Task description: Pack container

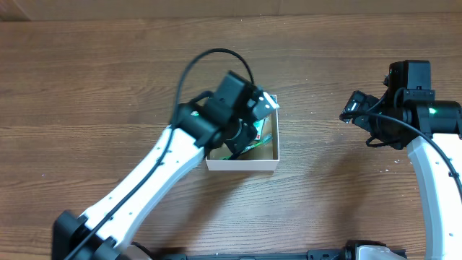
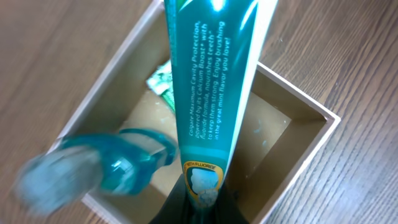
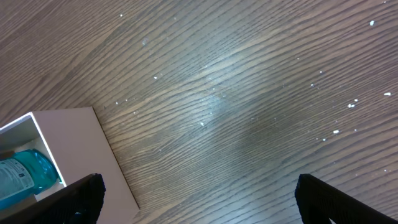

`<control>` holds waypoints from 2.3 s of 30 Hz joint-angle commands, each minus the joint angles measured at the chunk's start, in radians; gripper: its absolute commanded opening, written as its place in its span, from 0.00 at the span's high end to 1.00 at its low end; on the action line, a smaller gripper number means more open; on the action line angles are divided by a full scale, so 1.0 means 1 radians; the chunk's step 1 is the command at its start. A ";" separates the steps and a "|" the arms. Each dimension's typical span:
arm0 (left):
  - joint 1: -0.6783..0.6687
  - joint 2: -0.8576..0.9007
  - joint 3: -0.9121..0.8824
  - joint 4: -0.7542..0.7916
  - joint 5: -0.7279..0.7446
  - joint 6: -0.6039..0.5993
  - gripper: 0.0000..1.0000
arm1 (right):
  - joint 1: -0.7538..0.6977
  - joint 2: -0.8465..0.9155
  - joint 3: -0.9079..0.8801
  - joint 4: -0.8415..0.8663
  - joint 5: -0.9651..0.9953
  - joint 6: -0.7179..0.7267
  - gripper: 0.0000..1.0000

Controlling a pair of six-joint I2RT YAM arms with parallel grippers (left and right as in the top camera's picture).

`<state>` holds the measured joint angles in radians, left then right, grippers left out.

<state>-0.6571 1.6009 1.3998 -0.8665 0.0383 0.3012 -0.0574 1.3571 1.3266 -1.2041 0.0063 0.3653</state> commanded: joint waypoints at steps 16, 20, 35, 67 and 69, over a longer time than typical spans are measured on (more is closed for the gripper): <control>-0.003 0.254 0.003 -0.098 -0.053 0.005 0.24 | -0.002 -0.009 -0.001 0.003 -0.002 -0.006 0.00; -0.005 0.238 0.023 -0.103 -0.100 -0.064 0.00 | -0.002 -0.009 -0.001 0.002 -0.001 -0.006 0.00; 0.074 -0.140 0.253 -0.304 -0.180 -0.287 0.00 | 0.069 -0.009 0.048 0.214 0.000 -0.167 0.00; 0.622 -0.585 -0.211 -0.071 -0.062 -0.411 0.00 | 0.208 -0.270 -0.195 0.478 0.045 -0.159 0.00; 0.622 -0.745 -0.348 -0.040 -0.038 -0.410 0.00 | 0.208 -0.399 -0.323 0.515 0.044 -0.148 0.00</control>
<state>-0.0326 1.0504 1.2274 -0.9356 -0.0219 -0.1211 0.1474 1.1023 1.1584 -0.7189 0.0425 0.1940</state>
